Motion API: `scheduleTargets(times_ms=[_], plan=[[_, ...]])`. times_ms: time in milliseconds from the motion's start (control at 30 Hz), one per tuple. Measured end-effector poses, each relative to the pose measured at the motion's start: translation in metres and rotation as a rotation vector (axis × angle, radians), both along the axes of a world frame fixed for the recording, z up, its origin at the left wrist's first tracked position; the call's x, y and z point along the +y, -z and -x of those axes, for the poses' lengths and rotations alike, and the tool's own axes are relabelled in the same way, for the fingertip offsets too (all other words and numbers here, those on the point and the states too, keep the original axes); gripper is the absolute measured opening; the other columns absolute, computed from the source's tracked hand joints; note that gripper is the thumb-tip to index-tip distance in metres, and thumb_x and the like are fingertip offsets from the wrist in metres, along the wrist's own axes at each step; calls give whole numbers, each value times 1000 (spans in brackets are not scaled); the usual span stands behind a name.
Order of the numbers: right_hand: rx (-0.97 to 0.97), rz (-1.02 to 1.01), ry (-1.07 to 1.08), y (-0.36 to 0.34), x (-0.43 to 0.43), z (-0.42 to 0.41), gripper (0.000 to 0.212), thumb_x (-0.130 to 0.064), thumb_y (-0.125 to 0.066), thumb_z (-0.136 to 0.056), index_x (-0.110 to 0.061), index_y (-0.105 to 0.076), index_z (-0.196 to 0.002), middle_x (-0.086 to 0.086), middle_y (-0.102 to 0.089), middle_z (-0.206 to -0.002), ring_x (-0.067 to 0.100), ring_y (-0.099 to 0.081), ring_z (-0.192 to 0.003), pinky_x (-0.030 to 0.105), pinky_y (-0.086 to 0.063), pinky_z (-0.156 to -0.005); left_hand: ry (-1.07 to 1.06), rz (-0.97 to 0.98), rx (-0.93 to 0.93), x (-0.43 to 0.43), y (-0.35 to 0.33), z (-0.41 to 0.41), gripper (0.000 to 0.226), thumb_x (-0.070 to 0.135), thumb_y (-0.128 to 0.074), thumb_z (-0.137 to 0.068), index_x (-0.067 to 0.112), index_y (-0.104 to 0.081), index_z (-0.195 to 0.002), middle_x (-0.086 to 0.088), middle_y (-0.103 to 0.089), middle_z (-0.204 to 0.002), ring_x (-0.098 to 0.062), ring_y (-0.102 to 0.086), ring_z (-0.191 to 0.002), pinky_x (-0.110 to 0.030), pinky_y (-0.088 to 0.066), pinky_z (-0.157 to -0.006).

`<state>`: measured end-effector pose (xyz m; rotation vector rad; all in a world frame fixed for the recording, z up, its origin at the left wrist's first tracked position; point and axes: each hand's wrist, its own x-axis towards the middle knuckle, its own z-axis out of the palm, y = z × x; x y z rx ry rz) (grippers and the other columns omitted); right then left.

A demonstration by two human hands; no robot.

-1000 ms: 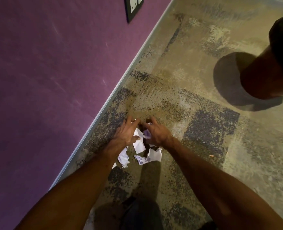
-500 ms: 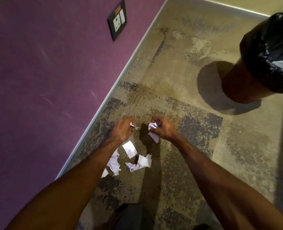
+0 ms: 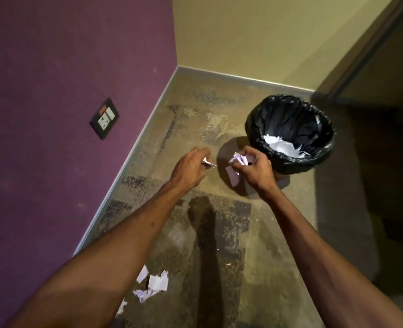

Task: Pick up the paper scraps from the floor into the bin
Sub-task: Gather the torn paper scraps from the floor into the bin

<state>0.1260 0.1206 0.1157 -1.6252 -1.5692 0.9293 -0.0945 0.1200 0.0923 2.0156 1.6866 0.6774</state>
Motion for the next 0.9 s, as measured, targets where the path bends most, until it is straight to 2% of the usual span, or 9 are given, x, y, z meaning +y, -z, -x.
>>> scheduleTargets(times_ms=[67,167,267,400,533,600,667,800,900], plan=[[13,-53,67,-27,20,-33,24,-30,-78,-78,-12,-63,-83,-7,-60,-69,3,-48,-63,28,-43,-62,29,-23,-15,29,-21,-42,18,7,-65,-89,24,-64,-96,-2,-66,-101,-28,-64,-94,-40,-54,-78],[-3,-85,134,-56,52,-81,16,-17,-80,-82,-14,-64,-82,-5,-63,-70,0,-51,-62,21,-42,-58,47,-39,-80,71,-44,-97,18,10,-57,-84,22,-66,-94,-6,-69,-98,-32,-65,-94,-40,-54,-77],[-20,-115,210,-67,79,-123,16,-17,-80,-81,-12,-66,-86,5,-72,-78,12,-60,-68,25,-48,-61,-8,-9,-127,108,-60,-149,14,13,-65,-90,24,-70,-99,-8,-73,-103,-33,-66,-96,-36,-51,-75],[-45,-80,289,-56,107,-154,15,-15,-80,-84,-17,-66,-88,2,-70,-78,14,-59,-66,21,-45,-53,-127,93,-198,146,-58,-208,12,18,-72,-89,24,-73,-100,-9,-76,-106,-33,-69,-101,-35,-55,-78],[-70,-71,333,-28,127,-171,16,-17,-79,-84,-16,-66,-93,3,-70,-86,23,-64,-79,26,-46,-62,-221,206,-221,170,-37,-247,15,23,-74,-91,25,-76,-105,-10,-76,-115,-33,-71,-108,-34,-57,-87],[-70,-69,340,-13,133,-177,17,-23,-77,-88,-17,-65,-99,4,-72,-95,27,-67,-91,33,-51,-73,-246,248,-230,175,-28,-260,19,21,-72,-94,24,-76,-112,-11,-75,-122,-34,-69,-114,-35,-56,-92],[-91,-64,329,-3,135,-180,21,-28,-74,-92,-18,-65,-109,4,-71,-107,26,-66,-99,35,-50,-81,-250,276,-246,178,-22,-268,22,19,-70,-96,24,-75,-117,-11,-73,-126,-34,-67,-118,-36,-55,-93],[-110,26,273,4,136,-186,43,-27,-73,-95,-22,-60,-136,0,-64,-124,22,-61,-111,36,-50,-93,-185,313,-267,175,-12,-275,24,27,-68,-101,22,-71,-124,-5,-70,-130,-28,-64,-122,-30,-48,-88],[-164,59,227,7,134,-188,39,-32,-70,-97,-26,-66,-135,5,-69,-133,28,-66,-119,47,-56,-102,-98,287,-231,173,-6,-276,30,28,-61,-105,20,-66,-134,-3,-68,-137,-25,-62,-127,-29,-45,-92]])
